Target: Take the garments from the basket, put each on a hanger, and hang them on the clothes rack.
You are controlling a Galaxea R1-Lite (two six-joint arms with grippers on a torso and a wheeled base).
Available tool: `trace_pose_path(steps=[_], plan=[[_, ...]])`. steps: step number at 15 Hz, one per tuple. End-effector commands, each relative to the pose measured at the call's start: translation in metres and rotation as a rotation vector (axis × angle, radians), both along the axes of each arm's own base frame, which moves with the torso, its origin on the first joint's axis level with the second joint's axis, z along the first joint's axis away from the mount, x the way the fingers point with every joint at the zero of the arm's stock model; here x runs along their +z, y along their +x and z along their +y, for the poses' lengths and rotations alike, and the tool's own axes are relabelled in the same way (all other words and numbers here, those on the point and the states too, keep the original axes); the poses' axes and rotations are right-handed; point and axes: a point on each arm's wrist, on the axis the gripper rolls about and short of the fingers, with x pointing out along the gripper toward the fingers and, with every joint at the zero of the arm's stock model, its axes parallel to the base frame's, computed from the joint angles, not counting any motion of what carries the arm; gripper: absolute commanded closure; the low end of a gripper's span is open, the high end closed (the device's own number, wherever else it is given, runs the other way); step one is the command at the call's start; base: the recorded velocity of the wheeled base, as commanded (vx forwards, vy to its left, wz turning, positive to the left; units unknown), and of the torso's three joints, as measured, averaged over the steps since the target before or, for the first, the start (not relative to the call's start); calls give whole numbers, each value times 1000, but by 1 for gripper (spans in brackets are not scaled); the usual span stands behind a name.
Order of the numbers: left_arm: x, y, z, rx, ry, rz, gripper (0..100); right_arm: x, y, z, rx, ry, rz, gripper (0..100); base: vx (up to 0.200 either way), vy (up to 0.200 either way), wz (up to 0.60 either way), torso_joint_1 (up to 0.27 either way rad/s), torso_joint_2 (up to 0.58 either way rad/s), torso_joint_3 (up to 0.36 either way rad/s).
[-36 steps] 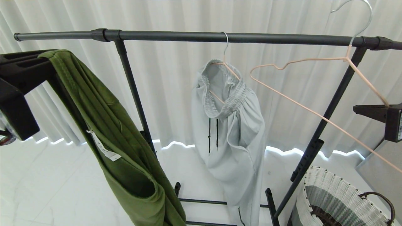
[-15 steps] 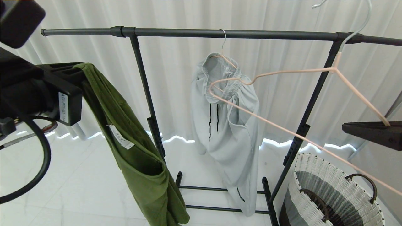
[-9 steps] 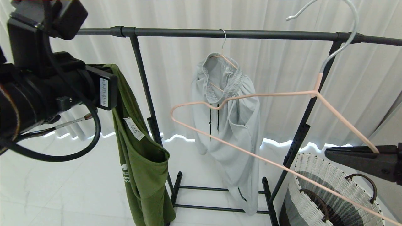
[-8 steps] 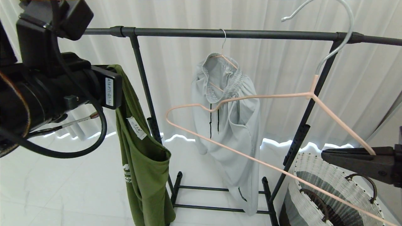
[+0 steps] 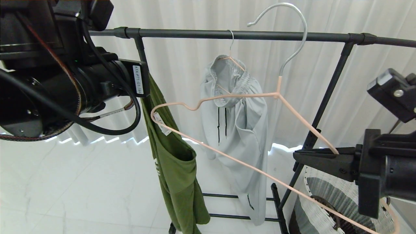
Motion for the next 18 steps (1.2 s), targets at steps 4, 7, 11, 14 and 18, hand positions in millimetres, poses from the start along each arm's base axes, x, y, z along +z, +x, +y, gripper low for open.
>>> trace_pose_path(steps=[4, 7, 11, 14, 18], plan=[[-8, 10, -7, 0, 16, 28, 100, -9, 15, 21, -57, -9, 19, 100, 0, 0, 0, 0, 0, 0], [-20, 19, -9, 14, 54, 81, 100, -13, 20, 26, -103, -19, 29, 100, 0, 0, 0, 0, 0, 0], [-32, 30, -15, 15, 81, 122, 100, -17, 23, 30, -158, -16, 51, 100, 0, 0, 0, 0, 0, 0], [-33, 34, -17, 18, 83, 126, 100, -18, 28, 37, -167, 24, 53, 100, 0, 0, 0, 0, 0, 0], [-32, 33, -17, 18, 81, 122, 100, -22, 25, 43, -147, 20, 68, 100, 0, 0, 0, 0, 0, 0]])
